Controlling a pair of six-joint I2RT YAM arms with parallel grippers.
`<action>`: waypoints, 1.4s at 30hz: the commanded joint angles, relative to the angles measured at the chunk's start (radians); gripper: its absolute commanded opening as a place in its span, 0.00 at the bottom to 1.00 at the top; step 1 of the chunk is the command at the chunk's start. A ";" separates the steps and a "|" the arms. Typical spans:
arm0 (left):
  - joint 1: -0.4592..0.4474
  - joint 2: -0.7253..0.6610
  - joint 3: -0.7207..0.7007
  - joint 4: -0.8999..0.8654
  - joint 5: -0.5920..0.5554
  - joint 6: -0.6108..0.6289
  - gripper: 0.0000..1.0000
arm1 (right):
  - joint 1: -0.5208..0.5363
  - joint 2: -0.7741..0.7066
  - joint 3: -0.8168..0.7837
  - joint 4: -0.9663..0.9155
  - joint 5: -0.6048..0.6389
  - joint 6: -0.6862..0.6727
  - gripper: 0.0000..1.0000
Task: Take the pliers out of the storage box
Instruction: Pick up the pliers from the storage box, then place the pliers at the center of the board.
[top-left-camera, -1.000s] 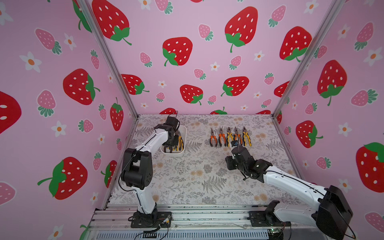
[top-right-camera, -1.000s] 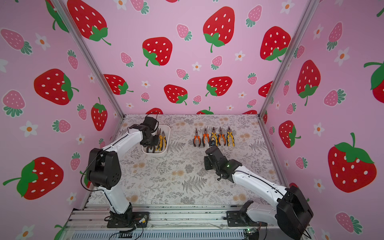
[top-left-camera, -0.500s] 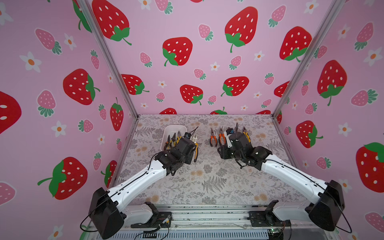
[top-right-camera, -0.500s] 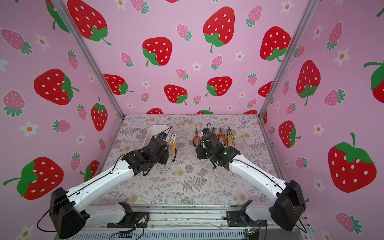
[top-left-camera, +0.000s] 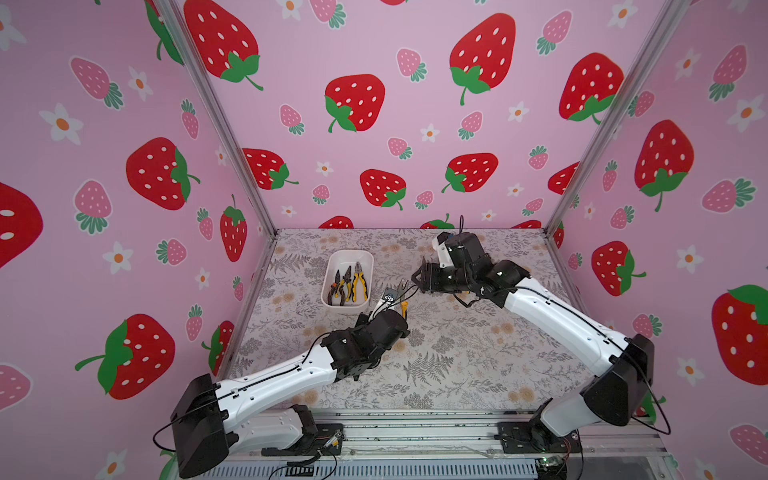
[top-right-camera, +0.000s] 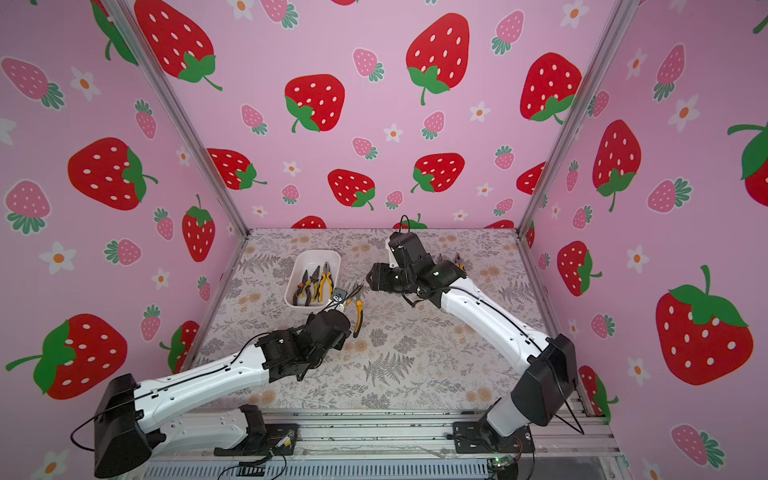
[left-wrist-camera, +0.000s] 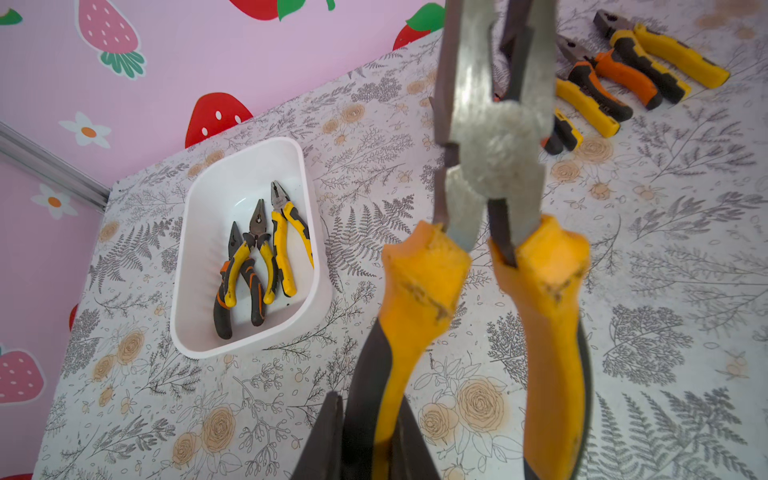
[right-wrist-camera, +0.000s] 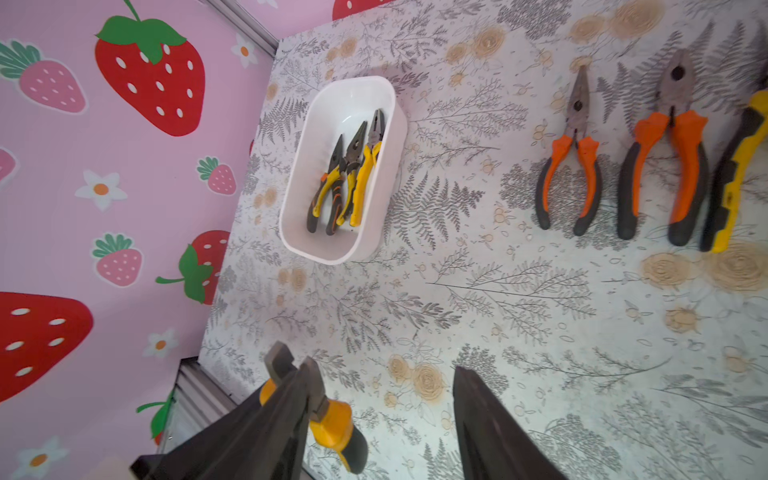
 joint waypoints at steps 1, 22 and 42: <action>-0.020 -0.009 0.019 0.071 -0.085 0.004 0.00 | -0.006 0.038 0.067 -0.041 -0.095 0.078 0.61; -0.110 0.112 0.094 0.053 -0.332 0.043 0.00 | 0.056 0.069 0.077 -0.136 -0.071 0.134 0.55; -0.109 0.123 0.113 0.029 -0.319 0.015 0.00 | 0.086 0.056 -0.008 -0.075 -0.040 0.200 0.12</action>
